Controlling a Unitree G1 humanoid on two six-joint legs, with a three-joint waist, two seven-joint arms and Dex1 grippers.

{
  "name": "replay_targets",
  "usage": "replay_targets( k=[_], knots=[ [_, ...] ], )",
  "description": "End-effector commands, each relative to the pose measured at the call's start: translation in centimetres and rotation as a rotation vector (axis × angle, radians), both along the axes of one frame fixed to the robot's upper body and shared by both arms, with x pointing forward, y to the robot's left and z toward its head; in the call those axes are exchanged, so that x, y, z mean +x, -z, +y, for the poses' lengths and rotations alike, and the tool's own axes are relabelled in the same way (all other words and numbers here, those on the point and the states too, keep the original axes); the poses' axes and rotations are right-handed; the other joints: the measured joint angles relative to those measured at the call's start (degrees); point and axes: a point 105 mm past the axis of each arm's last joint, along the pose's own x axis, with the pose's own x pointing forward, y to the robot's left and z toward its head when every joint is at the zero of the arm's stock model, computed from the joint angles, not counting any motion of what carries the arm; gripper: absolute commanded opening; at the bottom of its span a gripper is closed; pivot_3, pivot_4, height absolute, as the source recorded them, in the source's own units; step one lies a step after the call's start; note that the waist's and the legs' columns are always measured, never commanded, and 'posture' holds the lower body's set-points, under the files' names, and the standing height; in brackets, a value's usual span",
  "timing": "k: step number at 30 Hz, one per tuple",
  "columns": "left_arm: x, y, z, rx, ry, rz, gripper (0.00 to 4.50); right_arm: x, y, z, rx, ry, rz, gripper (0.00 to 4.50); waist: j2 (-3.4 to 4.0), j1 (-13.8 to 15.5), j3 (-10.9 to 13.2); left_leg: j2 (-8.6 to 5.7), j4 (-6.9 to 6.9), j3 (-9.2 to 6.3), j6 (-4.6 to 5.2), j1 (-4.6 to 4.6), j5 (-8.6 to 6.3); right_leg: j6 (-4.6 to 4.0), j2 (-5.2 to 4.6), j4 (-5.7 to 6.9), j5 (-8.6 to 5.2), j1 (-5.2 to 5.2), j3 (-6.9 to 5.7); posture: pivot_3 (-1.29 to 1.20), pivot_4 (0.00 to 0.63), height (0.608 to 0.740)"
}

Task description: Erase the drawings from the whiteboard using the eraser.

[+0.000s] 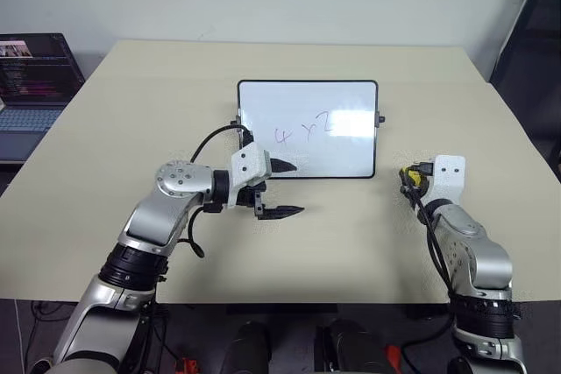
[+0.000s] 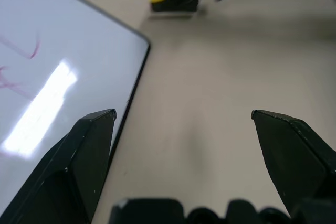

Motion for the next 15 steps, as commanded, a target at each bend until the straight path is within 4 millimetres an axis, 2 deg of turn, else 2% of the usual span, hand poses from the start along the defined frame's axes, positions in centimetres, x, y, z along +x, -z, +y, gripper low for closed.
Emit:
replay_targets(
  k=[1,4,6,9,15],
  knots=[
    [0.3,-1.2,0.1,-0.044,-0.1,-0.052,4.5,-1.5,-3.6,2.3,-0.068,-0.138,-0.129,1.09,0.0,0.0,0.0,0.0,0.0,0.0,0.0,0.0,0.0,0.0,0.0,0.0,0.0,0.0,0.0,0.0,0.15,0.74],
    [0.4,-1.3,0.3,-0.076,-0.183,-0.044,4.5,-2.8,-5.9,4.9,-0.1,-0.279,-0.203,1.09,0.0,-0.1,0.0,0.0,0.06,-0.08,0.0,-0.05,0.0,0.01,-0.03,0.0,0.0,0.0,-0.02,0.0,0.15,0.74],
    [1.0,-1.4,0.7,-0.078,-0.261,-0.049,4.5,-2.5,-6.8,5.8,-0.149,-0.318,-0.235,1.09,-0.01,-0.1,0.0,0.01,0.09,-0.17,0.0,-0.04,0.0,0.03,-0.03,0.01,0.01,0.03,-0.07,0.0,0.15,0.74],
    [2.0,-1.5,1.2,-0.079,-0.363,-0.052,4.5,-1.0,-8.0,7.4,-0.215,-0.373,-0.285,1.09,-0.01,-0.1,0.0,0.02,0.15,-0.15,0.0,0.02,0.01,0.09,-0.02,0.04,0.04,0.06,-0.08,0.0,0.15,0.74],
    [2.8,-2.6,1.3,-0.096,-0.449,-0.066,4.5,2.8,-9.5,10.4,-0.299,-0.445,-0.332,1.09,-0.01,0.0,0.0,0.0,0.17,-0.04,0.01,0.06,0.02,0.12,-0.01,0.04,0.13,0.07,-0.14,0.0,0.15,0.74]
  ],
)
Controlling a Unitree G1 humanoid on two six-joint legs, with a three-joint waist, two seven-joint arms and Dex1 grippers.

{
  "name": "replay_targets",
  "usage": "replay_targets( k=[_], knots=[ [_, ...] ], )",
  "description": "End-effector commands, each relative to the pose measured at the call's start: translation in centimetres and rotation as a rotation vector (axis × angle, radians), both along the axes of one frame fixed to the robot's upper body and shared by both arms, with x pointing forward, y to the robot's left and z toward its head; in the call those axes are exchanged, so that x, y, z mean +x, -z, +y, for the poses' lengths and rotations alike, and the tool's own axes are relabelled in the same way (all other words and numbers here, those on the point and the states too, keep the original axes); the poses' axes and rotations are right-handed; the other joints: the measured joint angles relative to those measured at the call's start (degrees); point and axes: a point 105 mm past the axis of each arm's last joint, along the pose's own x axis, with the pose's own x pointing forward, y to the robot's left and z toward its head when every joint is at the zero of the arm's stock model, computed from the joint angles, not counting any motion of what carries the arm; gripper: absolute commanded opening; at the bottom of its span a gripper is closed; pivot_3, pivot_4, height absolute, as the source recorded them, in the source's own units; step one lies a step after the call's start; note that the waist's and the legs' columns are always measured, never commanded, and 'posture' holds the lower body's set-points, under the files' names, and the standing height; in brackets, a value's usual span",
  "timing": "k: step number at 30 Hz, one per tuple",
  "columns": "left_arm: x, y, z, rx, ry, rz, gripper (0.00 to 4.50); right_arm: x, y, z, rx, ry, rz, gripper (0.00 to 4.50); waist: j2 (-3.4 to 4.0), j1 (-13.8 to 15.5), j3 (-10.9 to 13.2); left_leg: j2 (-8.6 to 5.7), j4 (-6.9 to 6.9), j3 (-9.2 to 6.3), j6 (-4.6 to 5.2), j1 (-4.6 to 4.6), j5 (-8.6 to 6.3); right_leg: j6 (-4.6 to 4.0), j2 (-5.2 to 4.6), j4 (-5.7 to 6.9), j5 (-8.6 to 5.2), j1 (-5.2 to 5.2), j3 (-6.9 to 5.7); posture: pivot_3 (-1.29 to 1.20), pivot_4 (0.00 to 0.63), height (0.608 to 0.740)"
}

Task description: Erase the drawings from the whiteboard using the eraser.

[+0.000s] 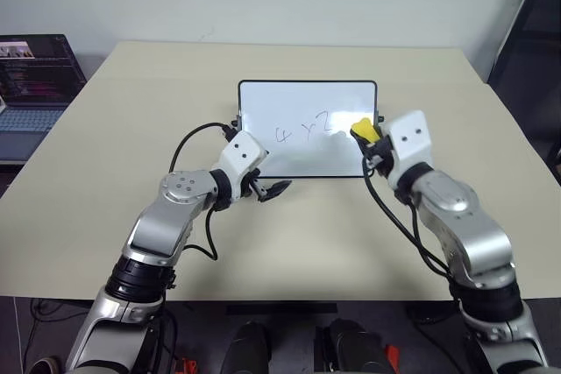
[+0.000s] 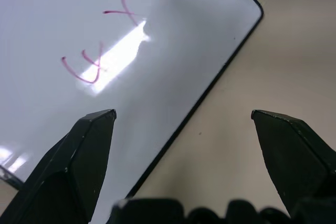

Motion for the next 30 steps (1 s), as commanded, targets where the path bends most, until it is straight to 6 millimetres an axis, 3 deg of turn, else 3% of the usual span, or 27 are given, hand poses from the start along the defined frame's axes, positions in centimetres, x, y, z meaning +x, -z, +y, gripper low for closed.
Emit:
replay_targets(
  k=[1,12,20,30],
  knots=[
    [0.4,-2.8,-0.2,-0.023,-0.036,-0.084,4.5,1.6,-1.3,1.4,-0.043,-0.037,-0.062,1.09,0.0,0.1,0.0,0.0,-0.01,0.0,0.0,-0.02,0.0,0.0,0.0,0.0,0.0,-0.01,0.0,0.0,0.15,0.74],
    [0.6,-4.8,-0.8,-0.011,-0.034,-0.113,4.5,5.8,-1.6,3.6,-0.165,-0.081,-0.077,1.09,0.0,0.1,0.0,-0.01,-0.02,-0.1,-0.01,-0.17,-0.01,-0.04,-0.13,-0.04,0.03,-0.09,-0.05,0.0,0.15,0.74],
    [0.4,-4.9,-1.0,-0.001,-0.024,-0.121,4.5,7.1,-1.3,5.4,-0.237,-0.122,-0.094,1.09,0.01,0.1,0.0,0.0,-0.03,-0.11,-0.02,-0.18,0.0,-0.05,-0.15,-0.04,0.03,-0.1,-0.05,0.0,0.15,0.74],
    [0.3,-4.3,-0.8,0.006,-0.024,-0.119,4.5,8.3,0.0,3.8,-0.296,-0.064,-0.048,1.09,0.01,0.1,0.0,0.0,-0.02,-0.2,-0.02,-0.17,0.0,-0.06,-0.16,0.0,0.04,-0.1,-0.06,0.0,0.15,0.74]
  ],
)
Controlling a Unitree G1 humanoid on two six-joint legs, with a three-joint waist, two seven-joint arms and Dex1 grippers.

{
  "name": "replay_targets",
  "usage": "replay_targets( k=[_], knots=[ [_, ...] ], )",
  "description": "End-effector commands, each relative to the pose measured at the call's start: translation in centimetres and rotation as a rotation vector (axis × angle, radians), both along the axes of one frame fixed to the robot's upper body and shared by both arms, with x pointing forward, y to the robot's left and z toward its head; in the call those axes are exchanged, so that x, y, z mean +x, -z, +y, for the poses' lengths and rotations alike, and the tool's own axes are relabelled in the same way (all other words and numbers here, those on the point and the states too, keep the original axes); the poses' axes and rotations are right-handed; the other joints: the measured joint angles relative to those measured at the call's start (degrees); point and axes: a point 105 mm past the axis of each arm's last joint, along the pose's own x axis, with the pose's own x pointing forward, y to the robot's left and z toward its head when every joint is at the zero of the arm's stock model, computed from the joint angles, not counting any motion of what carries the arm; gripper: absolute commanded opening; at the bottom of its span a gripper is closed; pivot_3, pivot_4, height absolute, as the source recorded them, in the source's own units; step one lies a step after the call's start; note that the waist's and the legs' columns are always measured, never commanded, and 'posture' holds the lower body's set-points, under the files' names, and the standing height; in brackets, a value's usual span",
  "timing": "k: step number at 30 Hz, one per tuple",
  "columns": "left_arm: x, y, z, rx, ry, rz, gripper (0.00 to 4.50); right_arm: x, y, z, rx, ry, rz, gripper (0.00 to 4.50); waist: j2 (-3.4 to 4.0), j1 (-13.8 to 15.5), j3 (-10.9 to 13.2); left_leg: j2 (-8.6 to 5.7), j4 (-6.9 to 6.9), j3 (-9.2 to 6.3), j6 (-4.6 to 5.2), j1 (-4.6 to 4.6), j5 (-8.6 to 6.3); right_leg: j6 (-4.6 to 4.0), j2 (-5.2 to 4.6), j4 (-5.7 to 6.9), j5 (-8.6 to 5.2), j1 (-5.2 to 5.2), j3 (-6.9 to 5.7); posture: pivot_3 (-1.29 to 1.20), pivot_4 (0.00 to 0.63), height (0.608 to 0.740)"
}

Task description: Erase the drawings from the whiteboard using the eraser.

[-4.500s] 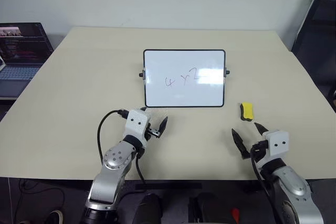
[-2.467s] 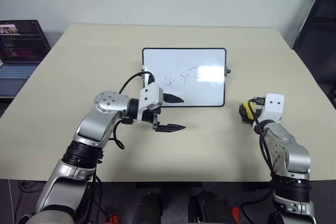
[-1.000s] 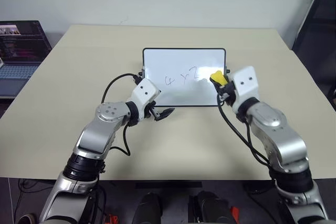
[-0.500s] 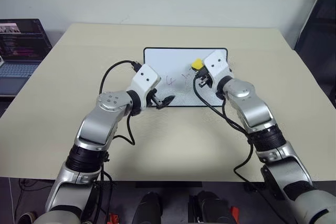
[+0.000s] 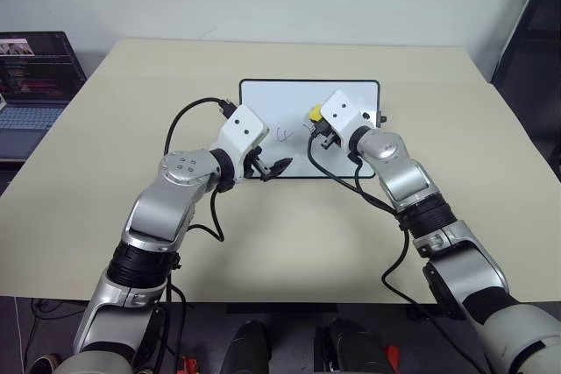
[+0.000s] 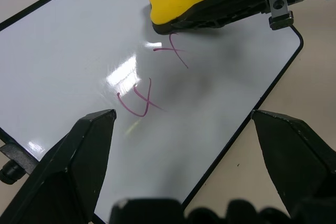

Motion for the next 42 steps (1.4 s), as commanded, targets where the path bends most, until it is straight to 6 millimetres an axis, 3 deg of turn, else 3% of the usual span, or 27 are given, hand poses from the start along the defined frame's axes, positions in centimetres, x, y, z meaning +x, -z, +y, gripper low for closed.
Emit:
replay_targets(
  k=[1,13,21,24,29,35,42],
  knots=[
    [-0.4,-1.0,-0.3,0.002,0.024,-0.053,4.5,0.6,-1.5,-1.1,0.004,0.044,-0.043,1.09,0.0,0.0,0.0,0.0,0.0,-0.02,0.0,0.0,0.0,0.0,0.0,0.01,0.0,0.0,0.0,0.0,0.15,0.74],
    [-0.4,-0.5,-0.4,0.007,0.04,-0.049,4.5,0.2,0.6,-3.5,-0.015,0.083,0.049,1.09,0.0,0.0,0.0,-0.03,0.31,-0.07,0.0,0.01,0.0,0.0,0.0,0.36,0.0,0.02,0.0,0.0,0.15,0.74],
    [-0.4,-0.4,-0.4,0.007,0.04,-0.047,4.5,-2.0,4.2,-3.3,-0.157,-0.004,0.164,1.09,0.0,-0.1,0.0,-0.04,0.76,-0.04,0.01,0.13,0.0,0.02,0.05,0.77,-0.01,0.12,-0.01,0.0,0.15,0.74],
    [-0.4,-0.4,-0.5,0.007,0.041,-0.046,4.5,-1.8,3.6,-3.4,-0.156,0.012,0.131,1.09,0.0,-0.2,0.0,-0.02,0.76,0.02,0.01,0.25,0.0,0.04,0.1,0.82,-0.01,0.15,-0.01,0.0,0.15,0.74],
    [-0.4,-0.2,-0.4,0.009,0.039,-0.044,4.5,-0.4,1.0,-4.5,-0.108,0.111,0.008,1.09,0.0,-0.4,0.0,0.01,0.8,0.14,0.02,0.28,0.02,0.08,0.12,0.83,0.02,0.15,0.04,0.0,0.15,0.74],
    [-0.4,0.1,-0.2,0.01,0.035,-0.041,4.5,0.0,0.3,-4.4,-0.071,0.124,-0.018,1.09,0.0,-0.5,0.0,0.0,0.74,0.2,0.02,0.27,0.02,0.07,0.11,0.81,0.02,0.13,0.1,0.0,0.15,0.74],
    [-0.4,0.2,0.1,0.013,0.024,-0.043,4.5,-1.4,2.5,-2.6,-0.101,-0.008,0.098,1.09,0.0,-0.9,0.0,0.01,0.72,0.23,0.02,0.27,0.01,0.08,0.11,0.81,0.02,0.12,0.12,0.0,0.15,0.74]
  ],
)
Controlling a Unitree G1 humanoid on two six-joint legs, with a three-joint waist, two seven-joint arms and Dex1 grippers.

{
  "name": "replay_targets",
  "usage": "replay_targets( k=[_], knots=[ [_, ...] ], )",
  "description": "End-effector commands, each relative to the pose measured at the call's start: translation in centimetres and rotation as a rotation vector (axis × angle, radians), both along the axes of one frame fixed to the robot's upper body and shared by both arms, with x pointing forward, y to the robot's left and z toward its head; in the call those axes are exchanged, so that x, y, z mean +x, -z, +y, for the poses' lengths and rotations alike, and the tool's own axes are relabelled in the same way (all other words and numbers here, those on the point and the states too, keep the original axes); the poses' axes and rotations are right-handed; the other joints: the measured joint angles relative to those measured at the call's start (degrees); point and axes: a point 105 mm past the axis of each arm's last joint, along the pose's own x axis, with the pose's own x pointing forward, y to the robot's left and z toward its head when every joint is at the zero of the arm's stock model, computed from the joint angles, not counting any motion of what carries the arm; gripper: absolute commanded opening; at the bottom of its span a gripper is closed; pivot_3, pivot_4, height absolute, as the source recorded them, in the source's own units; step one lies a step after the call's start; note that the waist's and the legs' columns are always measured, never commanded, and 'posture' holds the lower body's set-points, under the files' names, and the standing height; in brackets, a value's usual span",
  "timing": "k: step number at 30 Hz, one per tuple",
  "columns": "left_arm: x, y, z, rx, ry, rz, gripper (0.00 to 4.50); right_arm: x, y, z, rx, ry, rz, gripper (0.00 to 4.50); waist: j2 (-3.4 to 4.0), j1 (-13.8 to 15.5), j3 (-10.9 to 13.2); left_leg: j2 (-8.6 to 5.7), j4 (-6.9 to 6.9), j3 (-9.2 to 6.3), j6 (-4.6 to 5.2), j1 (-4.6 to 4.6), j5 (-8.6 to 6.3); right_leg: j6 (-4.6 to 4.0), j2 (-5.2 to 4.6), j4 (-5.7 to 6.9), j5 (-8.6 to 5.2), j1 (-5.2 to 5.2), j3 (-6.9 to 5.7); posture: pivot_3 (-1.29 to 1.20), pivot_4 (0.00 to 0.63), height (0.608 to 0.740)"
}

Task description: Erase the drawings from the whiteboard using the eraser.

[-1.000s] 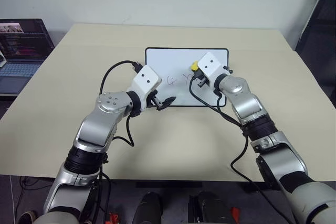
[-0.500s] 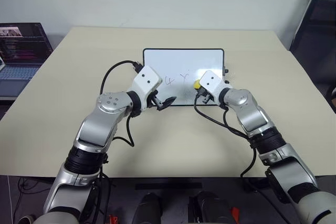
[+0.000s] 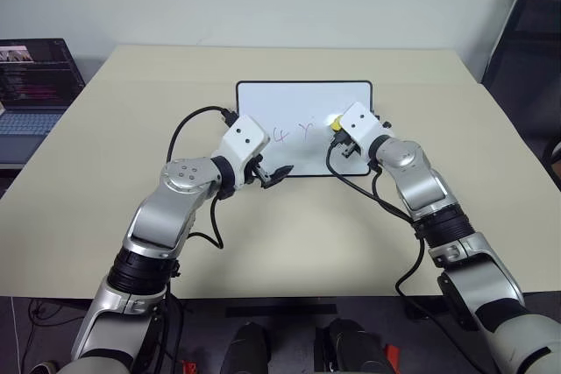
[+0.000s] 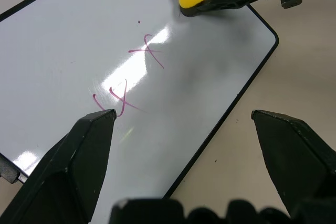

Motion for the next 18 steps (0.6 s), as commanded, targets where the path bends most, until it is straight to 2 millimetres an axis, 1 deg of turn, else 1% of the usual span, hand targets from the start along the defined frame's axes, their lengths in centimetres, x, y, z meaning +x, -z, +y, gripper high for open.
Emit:
replay_targets(
  k=[1,2,8,11,13,16,18],
  knots=[
    [0.0,-0.8,0.1,0.007,0.001,-0.047,4.5,-1.0,0.5,1.3,-0.012,-0.086,0.044,1.09,0.0,-0.1,0.0,0.0,0.0,0.0,0.0,0.0,0.0,0.0,0.0,0.0,0.0,0.0,0.0,0.0,0.15,0.74],
    [0.0,-0.8,0.1,0.007,0.001,-0.047,4.5,-1.1,0.5,1.5,-0.01,-0.095,0.044,1.09,0.0,-0.2,0.0,0.0,-0.01,0.0,0.0,0.0,0.0,0.0,0.0,0.0,0.0,0.0,0.01,0.0,0.15,0.74],
    [0.0,-0.7,0.2,0.01,0.0,-0.048,4.5,0.7,-2.1,0.3,0.036,0.022,-0.087,1.09,0.0,-0.5,0.0,0.01,0.0,-0.02,0.0,0.0,0.0,0.01,0.0,0.0,0.0,-0.02,0.01,0.0,0.15,0.74],
    [0.0,-0.7,0.2,0.012,-0.002,-0.049,4.5,1.1,-2.7,0.2,0.042,0.038,-0.111,1.09,0.0,-0.5,0.0,0.0,-0.01,0.0,0.0,0.0,0.0,0.01,0.0,0.0,0.0,-0.02,0.01,0.0,0.15,0.74],
    [0.0,-0.7,0.3,0.013,-0.005,-0.051,4.5,1.3,-2.6,0.1,0.035,0.042,-0.108,1.09,0.0,-0.5,0.0,0.0,-0.04,0.0,0.0,-0.01,0.0,0.0,0.0,-0.02,0.0,-0.03,0.02,0.0,0.15,0.74],
    [0.0,-0.8,0.4,0.012,-0.013,-0.054,4.5,1.1,-1.9,0.2,0.016,0.021,-0.069,1.09,0.0,-0.5,0.0,0.0,-0.1,0.02,0.0,-0.01,-0.01,0.0,-0.01,-0.04,0.0,-0.04,0.05,0.0,0.15,0.74],
    [0.1,-0.8,0.6,0.012,-0.027,-0.056,4.5,0.5,-1.0,0.7,-0.013,-0.031,-0.029,1.09,0.0,-0.5,0.0,0.0,-0.11,0.02,0.0,-0.01,-0.01,0.0,-0.01,-0.04,0.0,-0.04,0.05,0.0,0.15,0.74]
  ],
)
